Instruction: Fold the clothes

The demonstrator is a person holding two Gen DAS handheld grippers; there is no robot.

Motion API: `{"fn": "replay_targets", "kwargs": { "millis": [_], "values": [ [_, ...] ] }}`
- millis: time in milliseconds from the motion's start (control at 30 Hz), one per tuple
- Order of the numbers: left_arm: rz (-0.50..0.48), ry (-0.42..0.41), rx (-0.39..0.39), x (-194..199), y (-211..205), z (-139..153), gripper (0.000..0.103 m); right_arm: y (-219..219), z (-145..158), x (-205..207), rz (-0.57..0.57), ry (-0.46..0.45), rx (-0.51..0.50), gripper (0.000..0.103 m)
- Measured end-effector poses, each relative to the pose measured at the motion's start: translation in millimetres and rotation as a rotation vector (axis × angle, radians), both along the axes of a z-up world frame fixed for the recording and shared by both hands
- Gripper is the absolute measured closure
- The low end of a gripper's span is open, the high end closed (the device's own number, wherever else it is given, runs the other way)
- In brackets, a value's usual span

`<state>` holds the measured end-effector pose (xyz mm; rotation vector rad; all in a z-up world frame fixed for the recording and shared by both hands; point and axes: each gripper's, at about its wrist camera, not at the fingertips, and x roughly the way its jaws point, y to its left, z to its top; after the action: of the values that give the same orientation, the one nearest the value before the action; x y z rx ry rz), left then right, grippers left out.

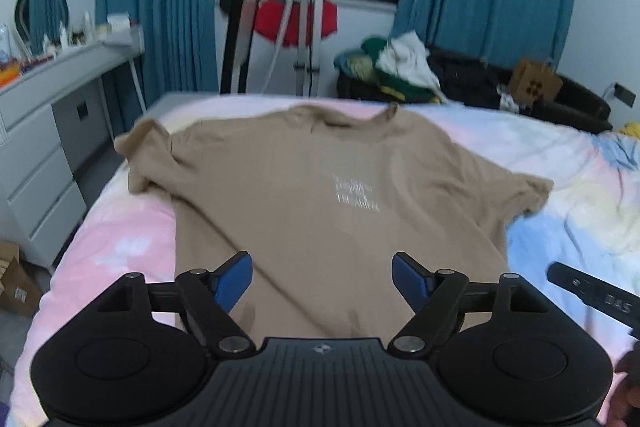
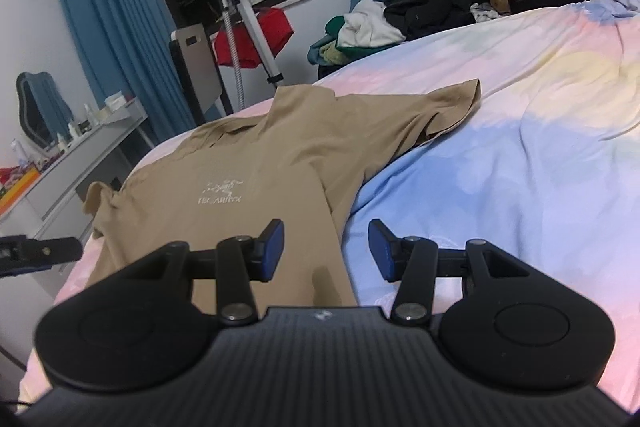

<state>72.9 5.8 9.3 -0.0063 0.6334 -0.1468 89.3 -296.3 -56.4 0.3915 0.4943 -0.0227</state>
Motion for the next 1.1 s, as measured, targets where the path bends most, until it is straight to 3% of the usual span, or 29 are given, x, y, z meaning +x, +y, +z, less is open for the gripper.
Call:
{"fn": "replay_targets", "kwargs": {
  "millis": [133, 367, 567, 700, 833, 933, 1100],
  "values": [
    [0.003, 0.035, -0.005, 10, 8, -22, 0.023, 2, -3, 5, -0.007, 0.009, 0.001, 0.053],
    [-0.011, 0.051, -0.004, 0, 24, -31, 0.020, 10, -6, 9, 0.001, 0.052, -0.028, 0.053],
    [-0.012, 0.020, -0.003, 1, 16, -43, 0.013, 4, -8, 11, -0.018, 0.076, -0.005, 0.053],
    [0.023, -0.007, -0.012, 17, 0, -69, 0.008, -4, -8, 15, -0.062, 0.080, 0.008, 0.053],
    [-0.002, -0.008, 0.007, 44, -23, -100, 0.007, -12, -10, 19, -0.081, 0.079, 0.015, 0.053],
    [0.068, 0.000, 0.008, 63, -31, -122, 0.003, -18, -12, 22, -0.090, 0.082, 0.019, 0.053],
    [0.087, -0.023, 0.038, 62, -34, -136, 0.000, -33, -9, 37, -0.116, 0.073, 0.012, 0.053]
  ]
}}
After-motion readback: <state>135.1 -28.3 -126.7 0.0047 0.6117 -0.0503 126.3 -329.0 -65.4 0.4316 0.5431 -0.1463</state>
